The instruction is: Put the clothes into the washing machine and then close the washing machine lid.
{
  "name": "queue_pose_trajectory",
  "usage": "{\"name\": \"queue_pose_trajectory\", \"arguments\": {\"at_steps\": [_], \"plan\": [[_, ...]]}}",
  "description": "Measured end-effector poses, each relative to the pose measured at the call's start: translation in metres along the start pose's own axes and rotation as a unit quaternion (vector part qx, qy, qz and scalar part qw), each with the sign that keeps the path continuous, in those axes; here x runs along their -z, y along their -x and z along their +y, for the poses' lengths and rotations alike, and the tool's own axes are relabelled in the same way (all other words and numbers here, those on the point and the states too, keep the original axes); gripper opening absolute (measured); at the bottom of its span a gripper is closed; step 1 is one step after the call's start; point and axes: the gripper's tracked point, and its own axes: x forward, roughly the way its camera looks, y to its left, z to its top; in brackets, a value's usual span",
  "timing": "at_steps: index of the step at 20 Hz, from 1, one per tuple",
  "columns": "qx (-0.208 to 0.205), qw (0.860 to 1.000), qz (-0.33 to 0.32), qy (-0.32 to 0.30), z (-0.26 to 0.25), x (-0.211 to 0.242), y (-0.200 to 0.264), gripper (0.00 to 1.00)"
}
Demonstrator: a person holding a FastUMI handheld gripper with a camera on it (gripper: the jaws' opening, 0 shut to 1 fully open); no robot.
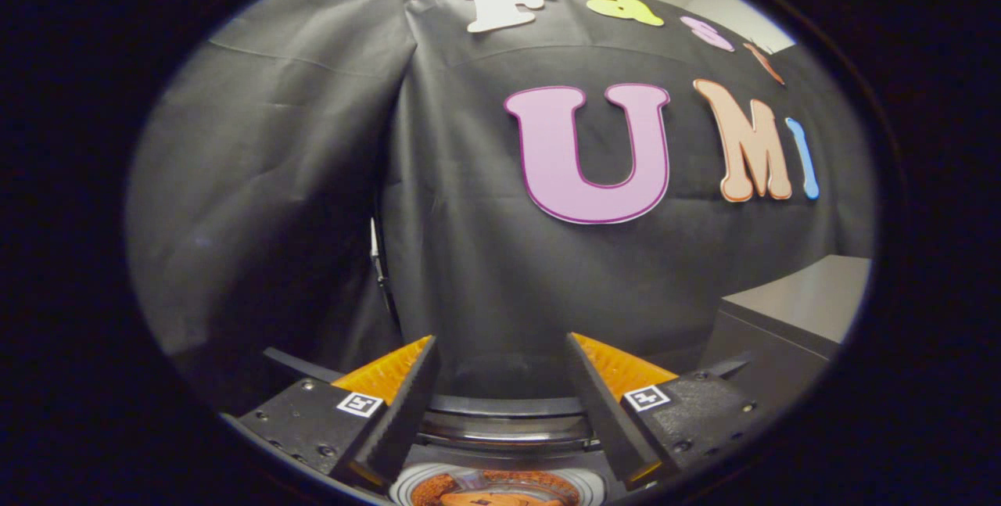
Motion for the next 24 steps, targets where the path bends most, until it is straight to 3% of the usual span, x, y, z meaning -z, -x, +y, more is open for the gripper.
{"name": "queue_pose_trajectory", "arguments": {"at_steps": [18,24], "plan": [[-0.005,1.0,0.01,-0.001,0.002,0.023,0.031,0.98],[-0.004,0.998,0.038,-0.057,0.015,0.081,0.066,0.96]]}}
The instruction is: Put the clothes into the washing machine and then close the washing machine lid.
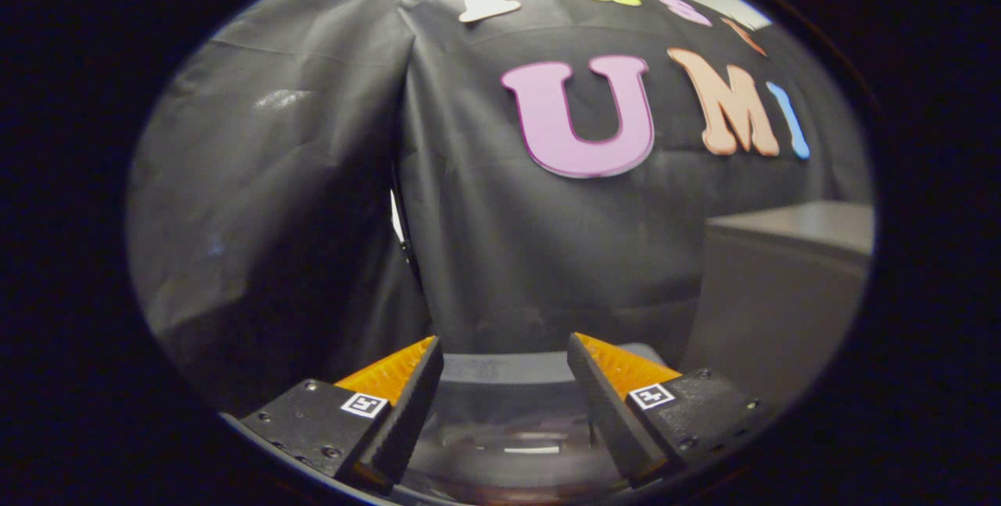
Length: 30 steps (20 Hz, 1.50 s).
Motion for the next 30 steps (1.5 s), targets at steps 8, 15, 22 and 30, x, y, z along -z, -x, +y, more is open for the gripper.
{"name": "queue_pose_trajectory", "arguments": {"at_steps": [8,15,22,30], "plan": [[0.028,0.994,-0.01,0.109,0.02,-0.012,0.038,0.96],[0.009,0.994,0.01,0.105,0.041,-0.011,0.073,0.96],[0.01,0.993,-0.011,0.115,0.051,-0.037,0.123,0.96],[-0.033,0.987,-0.039,0.154,0.076,-0.054,0.191,0.96]]}}
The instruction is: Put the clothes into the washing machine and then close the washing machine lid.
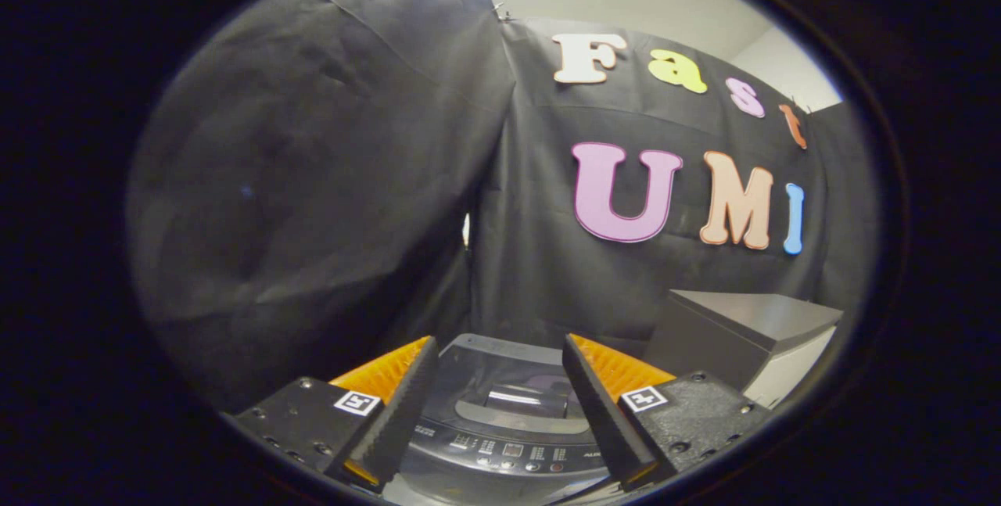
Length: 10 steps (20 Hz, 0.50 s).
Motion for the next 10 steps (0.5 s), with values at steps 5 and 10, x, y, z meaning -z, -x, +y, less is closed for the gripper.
{"name": "queue_pose_trajectory", "arguments": {"at_steps": [5,10], "plan": [[-0.008,0.999,-0.001,-0.034,-0.012,-0.02,0.032,0.96],[0.006,0.999,-0.015,-0.049,-0.045,-0.038,0.064,0.96]]}}
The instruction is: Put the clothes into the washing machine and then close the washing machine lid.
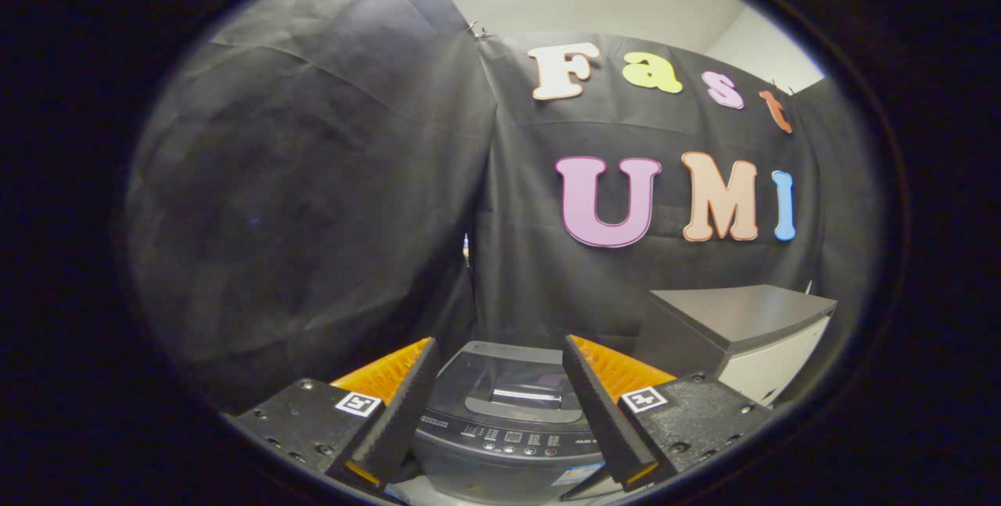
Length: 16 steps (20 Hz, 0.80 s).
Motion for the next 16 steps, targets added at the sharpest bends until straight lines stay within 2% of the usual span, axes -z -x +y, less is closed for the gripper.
{"name": "queue_pose_trajectory", "arguments": {"at_steps": [7,16], "plan": [[0.024,0.999,-0.016,-0.023,-0.056,-0.021,0.042,0.96],[0.051,0.997,-0.015,-0.058,-0.123,-0.023,0.09,0.96]]}}
